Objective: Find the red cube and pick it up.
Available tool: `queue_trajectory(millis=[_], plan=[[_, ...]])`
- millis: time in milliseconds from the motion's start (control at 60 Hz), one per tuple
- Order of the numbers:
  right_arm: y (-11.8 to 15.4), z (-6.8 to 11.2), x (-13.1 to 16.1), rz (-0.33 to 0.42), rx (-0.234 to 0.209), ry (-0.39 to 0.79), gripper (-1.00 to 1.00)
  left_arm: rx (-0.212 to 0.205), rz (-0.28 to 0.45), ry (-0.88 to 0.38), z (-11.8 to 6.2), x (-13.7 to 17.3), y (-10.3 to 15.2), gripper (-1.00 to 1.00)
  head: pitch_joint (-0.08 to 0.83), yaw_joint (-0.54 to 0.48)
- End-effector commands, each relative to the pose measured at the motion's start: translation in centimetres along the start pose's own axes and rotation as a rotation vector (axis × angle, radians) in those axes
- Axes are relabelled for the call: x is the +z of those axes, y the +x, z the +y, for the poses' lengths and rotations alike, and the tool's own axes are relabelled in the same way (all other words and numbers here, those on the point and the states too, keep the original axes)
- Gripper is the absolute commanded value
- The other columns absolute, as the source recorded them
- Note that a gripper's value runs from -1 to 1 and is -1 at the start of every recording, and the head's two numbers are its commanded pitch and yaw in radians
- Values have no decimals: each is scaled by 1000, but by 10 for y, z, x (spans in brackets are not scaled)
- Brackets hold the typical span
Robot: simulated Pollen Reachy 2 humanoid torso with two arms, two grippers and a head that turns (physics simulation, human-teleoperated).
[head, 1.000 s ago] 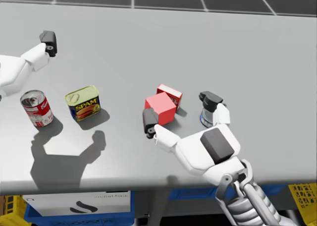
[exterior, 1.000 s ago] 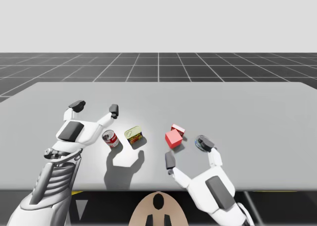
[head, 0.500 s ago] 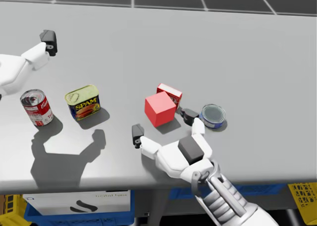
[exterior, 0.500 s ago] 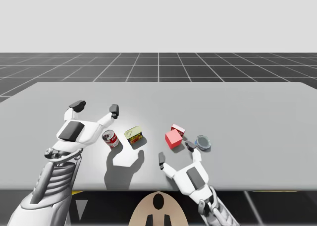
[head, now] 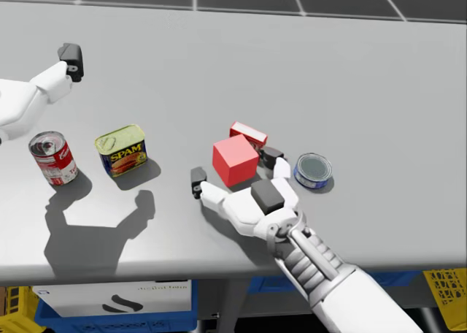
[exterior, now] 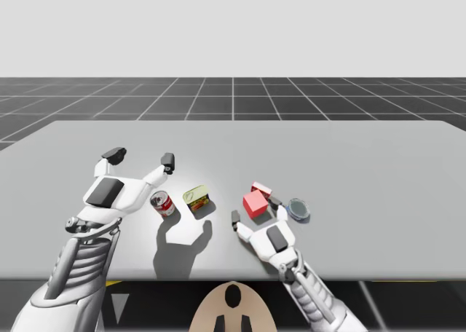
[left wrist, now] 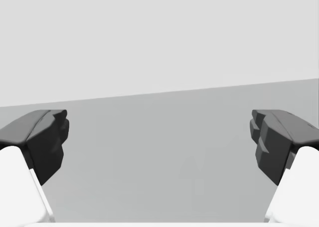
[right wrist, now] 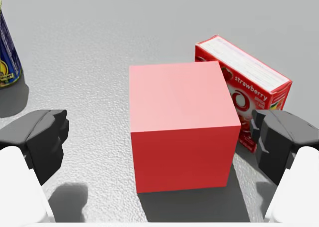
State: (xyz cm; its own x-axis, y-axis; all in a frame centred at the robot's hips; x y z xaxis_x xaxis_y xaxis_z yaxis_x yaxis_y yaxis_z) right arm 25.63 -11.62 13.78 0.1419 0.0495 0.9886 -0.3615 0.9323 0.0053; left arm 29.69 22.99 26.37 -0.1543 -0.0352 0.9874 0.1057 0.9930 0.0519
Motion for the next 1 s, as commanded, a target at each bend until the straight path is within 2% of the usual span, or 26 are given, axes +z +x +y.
queue_trajectory(millis=[17, 183, 300, 333, 367, 383, 400, 417, 450, 683, 1000], plan=[[7, 25, -15, 3, -74, 28, -1000, 3, -1, -3, 0, 0, 0, -1000, 701, -115], [7, 24, -19, 15, -72, 33, -1000, 3, -2, -4, -1, 0, 1, -1000, 699, -117], [6, 23, -18, -1, -53, 32, -1000, 4, -2, -6, -1, 0, 1, -1000, 698, -117], [5, 23, -17, -11, -45, 30, -875, 4, -2, -6, -1, 0, 1, -1000, 696, -118], [5, 23, -16, -13, -40, 29, -612, 4, -2, -6, -1, 0, 1, -1000, 696, -118], [5, 22, -15, -17, -37, 20, 2, 4, -2, -6, -1, 0, 1, -1000, 695, -119], [4, 22, -15, -20, -36, 15, 350, 4, -2, -6, -1, 0, 1, -1000, 695, -119], [4, 22, -15, -23, -34, 11, 487, 3, -2, -4, -2, 0, 1, -1000, 695, -119], [4, 22, -14, -24, -30, 12, 927, 3, -2, -4, -2, 0, 1, -1000, 694, -121], [3, 20, -13, -15, -44, 19, 937, 1, -1, -4, -2, 0, 0, -1000, 655, -128], [3, 19, -10, -22, -50, 25, 904, -1, 0, -3, -2, 0, 0, -1000, 409, -131]])
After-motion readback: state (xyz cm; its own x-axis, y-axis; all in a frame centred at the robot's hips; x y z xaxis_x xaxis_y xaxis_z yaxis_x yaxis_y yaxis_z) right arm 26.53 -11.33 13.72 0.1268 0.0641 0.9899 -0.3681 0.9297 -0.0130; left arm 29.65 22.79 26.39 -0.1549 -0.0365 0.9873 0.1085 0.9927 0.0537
